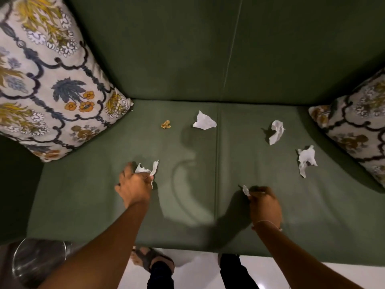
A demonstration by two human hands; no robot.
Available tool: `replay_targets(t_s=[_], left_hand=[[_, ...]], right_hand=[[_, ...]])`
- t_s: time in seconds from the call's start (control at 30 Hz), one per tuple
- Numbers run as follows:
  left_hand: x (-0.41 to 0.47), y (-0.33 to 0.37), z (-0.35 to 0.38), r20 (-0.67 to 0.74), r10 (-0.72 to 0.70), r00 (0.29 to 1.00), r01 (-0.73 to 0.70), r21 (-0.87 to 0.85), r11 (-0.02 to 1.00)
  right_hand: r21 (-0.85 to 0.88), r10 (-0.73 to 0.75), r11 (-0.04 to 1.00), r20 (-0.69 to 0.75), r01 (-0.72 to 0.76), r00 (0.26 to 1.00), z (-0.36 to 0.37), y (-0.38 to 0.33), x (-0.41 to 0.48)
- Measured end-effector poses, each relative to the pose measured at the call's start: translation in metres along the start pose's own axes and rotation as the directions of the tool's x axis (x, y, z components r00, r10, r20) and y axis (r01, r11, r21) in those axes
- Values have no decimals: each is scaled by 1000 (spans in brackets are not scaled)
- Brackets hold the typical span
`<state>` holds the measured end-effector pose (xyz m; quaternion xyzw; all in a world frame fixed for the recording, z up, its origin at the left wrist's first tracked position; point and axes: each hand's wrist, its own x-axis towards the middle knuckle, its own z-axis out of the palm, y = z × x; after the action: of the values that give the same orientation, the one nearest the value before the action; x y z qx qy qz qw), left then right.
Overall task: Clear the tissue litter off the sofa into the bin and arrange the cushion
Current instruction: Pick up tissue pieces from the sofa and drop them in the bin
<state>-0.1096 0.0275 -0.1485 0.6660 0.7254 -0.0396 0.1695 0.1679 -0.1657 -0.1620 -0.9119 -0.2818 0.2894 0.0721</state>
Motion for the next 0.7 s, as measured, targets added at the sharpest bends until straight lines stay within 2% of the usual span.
replay_targets(t_s=[0.07,0.17,0.23,0.37,0.5,0.57,0.63,0.7], left_hand=[[8,-11,5,50,-9,999,14,-84,996],[10,-23,5,100,88,991,-76,-125,989],[5,-40,1,119,103,987,-78,-199,977],[-13,-97,-19,158,-56,986,117,-409,905],[-39,-195,-40,97,-258,961,271,-494,826],[-52,-256,-47,163,-421,892,437,-547,715],[-60,-311,-47,251,-573,780,594,-584,553],[-65,-366,-45,283,-676,681,684,-575,449]], right_hand=[[58,70,996,-8,-70,997,10,-4,-4],[157,196,969,-12,-191,981,22,-23,-15],[203,229,954,-14,-221,973,35,-52,-31],[337,187,924,6,-178,982,72,-135,-78],[345,8,936,180,-71,984,127,-232,-142],[286,-108,958,261,29,959,163,-277,-179],[240,-217,961,333,140,918,196,-314,-217],[279,-256,950,432,142,865,234,-347,-258]])
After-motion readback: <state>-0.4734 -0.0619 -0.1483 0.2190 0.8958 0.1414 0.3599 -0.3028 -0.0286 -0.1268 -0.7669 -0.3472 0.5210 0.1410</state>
